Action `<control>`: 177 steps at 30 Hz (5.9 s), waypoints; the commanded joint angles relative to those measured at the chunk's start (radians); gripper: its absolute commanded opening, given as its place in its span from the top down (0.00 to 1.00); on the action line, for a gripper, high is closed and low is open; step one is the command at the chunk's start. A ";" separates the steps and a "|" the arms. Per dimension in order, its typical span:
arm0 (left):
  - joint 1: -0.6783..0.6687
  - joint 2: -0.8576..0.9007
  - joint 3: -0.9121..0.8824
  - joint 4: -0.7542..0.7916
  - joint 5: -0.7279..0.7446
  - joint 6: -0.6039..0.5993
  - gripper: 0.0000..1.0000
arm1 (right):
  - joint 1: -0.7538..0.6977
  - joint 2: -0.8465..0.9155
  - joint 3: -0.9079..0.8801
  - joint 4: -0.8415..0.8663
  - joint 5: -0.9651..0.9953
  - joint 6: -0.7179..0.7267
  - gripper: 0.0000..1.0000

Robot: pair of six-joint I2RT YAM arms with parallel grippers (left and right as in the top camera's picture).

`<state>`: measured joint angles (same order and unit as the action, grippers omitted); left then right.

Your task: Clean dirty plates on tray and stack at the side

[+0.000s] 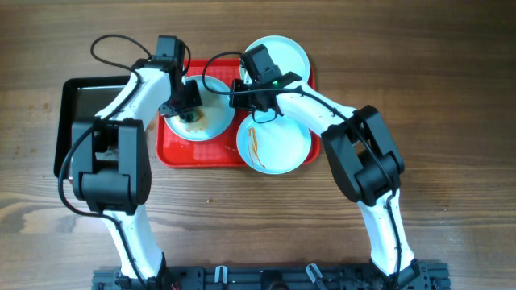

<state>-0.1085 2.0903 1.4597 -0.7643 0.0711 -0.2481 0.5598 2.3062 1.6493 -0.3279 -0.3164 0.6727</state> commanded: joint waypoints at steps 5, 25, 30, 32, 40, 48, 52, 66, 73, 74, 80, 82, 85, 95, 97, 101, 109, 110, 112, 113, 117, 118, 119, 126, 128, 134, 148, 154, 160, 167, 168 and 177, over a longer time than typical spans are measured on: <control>-0.029 0.040 -0.037 -0.062 0.381 0.245 0.96 | 0.001 0.029 0.013 0.006 -0.013 0.009 0.95; 0.020 -0.075 0.186 -0.006 -0.170 -0.186 0.96 | -0.011 0.029 0.013 -0.005 -0.013 0.008 0.94; 0.075 -0.207 0.212 -0.190 -0.170 -0.174 0.96 | -0.018 0.029 0.013 -0.005 -0.025 0.008 0.26; 0.121 -0.224 0.212 -0.255 -0.170 -0.174 0.96 | -0.021 0.029 0.013 -0.003 -0.026 0.010 0.41; 0.249 -0.176 0.187 -0.300 -0.170 -0.008 0.96 | 0.017 0.030 0.013 0.010 0.078 0.007 0.55; 0.308 -0.110 0.186 -0.268 -0.174 0.062 0.96 | 0.083 0.030 0.013 0.009 0.226 -0.044 0.82; 0.340 -0.098 0.184 -0.270 -0.173 0.062 0.96 | 0.085 0.029 0.013 -0.010 0.229 -0.040 0.95; 0.341 -0.098 0.180 -0.293 -0.116 0.061 0.96 | 0.021 -0.187 0.015 -0.100 0.247 -0.296 0.95; 0.341 -0.098 0.180 -0.295 -0.114 0.061 0.96 | 0.056 -0.272 0.015 -0.164 0.538 -0.369 0.95; 0.341 -0.098 0.180 -0.295 -0.113 0.061 0.96 | 0.071 -0.283 0.015 -0.171 0.596 -0.392 0.95; 0.342 -0.098 0.180 -0.295 -0.114 0.061 0.96 | 0.190 -0.303 0.015 -0.180 0.932 -0.501 0.95; 0.342 -0.098 0.180 -0.295 -0.114 0.061 0.96 | 0.250 -0.303 0.015 -0.148 1.104 -0.568 0.96; 0.342 -0.098 0.180 -0.295 -0.114 0.061 0.96 | 0.315 -0.303 0.015 -0.084 1.276 -0.645 0.95; 0.342 -0.098 0.180 -0.284 -0.114 0.061 0.96 | 0.428 -0.303 0.015 0.220 1.688 -0.911 0.96; 0.342 -0.098 0.180 -0.284 -0.114 0.061 0.96 | 0.432 -0.303 0.015 0.315 1.690 -1.006 0.96; 0.342 -0.098 0.180 -0.284 -0.113 0.058 0.96 | 0.431 -0.303 0.011 0.355 1.643 -0.995 0.96; 0.341 -0.098 0.180 -0.280 -0.042 0.031 0.96 | 0.308 -0.301 -0.007 -0.130 0.979 -0.426 0.96; 0.341 -0.098 0.180 -0.276 -0.021 0.031 0.96 | 0.278 -0.301 -0.007 -0.142 0.872 -0.391 0.96; 0.341 -0.098 0.180 -0.262 0.057 0.032 0.96 | 0.186 -0.291 -0.008 -0.140 0.623 -0.291 0.96; 0.341 -0.098 0.180 -0.259 0.072 0.032 0.96 | 0.164 -0.284 -0.008 -0.136 0.577 -0.267 0.96; 0.316 -0.098 0.180 -0.241 0.097 0.032 0.96 | 0.075 -0.198 -0.008 -0.114 0.388 -0.167 0.96; 0.300 -0.098 0.180 -0.232 0.097 0.031 0.96 | 0.064 -0.169 -0.008 -0.109 0.355 -0.137 0.96; 0.278 -0.098 0.180 -0.217 0.097 0.028 0.96 | 0.061 -0.137 -0.008 -0.100 0.330 -0.090 0.96; 0.166 -0.097 0.169 -0.111 0.093 -0.127 0.96 | 0.060 -0.035 -0.008 -0.032 0.281 0.043 0.96; 0.129 -0.097 0.122 -0.068 0.093 -0.128 0.96 | 0.057 -0.024 -0.008 -0.024 0.270 0.043 0.96; 0.047 -0.097 -0.120 0.147 0.149 -0.209 0.96 | 0.054 -0.023 -0.008 -0.023 0.252 0.037 0.96; 0.001 -0.097 -0.212 0.252 -0.225 -0.184 0.96 | 0.054 -0.023 -0.008 -0.021 0.248 0.034 0.96; -0.056 -0.098 -0.212 0.489 -0.339 -0.072 0.96 | 0.054 -0.023 -0.008 -0.027 0.249 0.034 0.96; -0.121 -0.098 -0.212 0.430 -0.373 -0.070 0.96 | 0.054 -0.023 -0.008 -0.028 0.248 0.034 0.96; -0.088 -0.098 -0.212 0.167 0.136 -0.074 0.96 | 0.054 -0.023 -0.008 -0.027 0.238 0.034 0.96; -0.080 -0.098 -0.212 0.162 0.184 -0.073 0.96 | 0.054 -0.023 -0.008 -0.027 0.232 0.034 0.96; -0.025 -0.096 -0.212 0.422 0.136 -0.115 0.96 | 0.054 -0.023 -0.008 -0.023 0.222 0.035 0.96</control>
<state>-0.1413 1.9808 1.2491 -0.3798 0.3336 -0.3428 0.6159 2.2730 1.6386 -0.3542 -0.0746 0.7033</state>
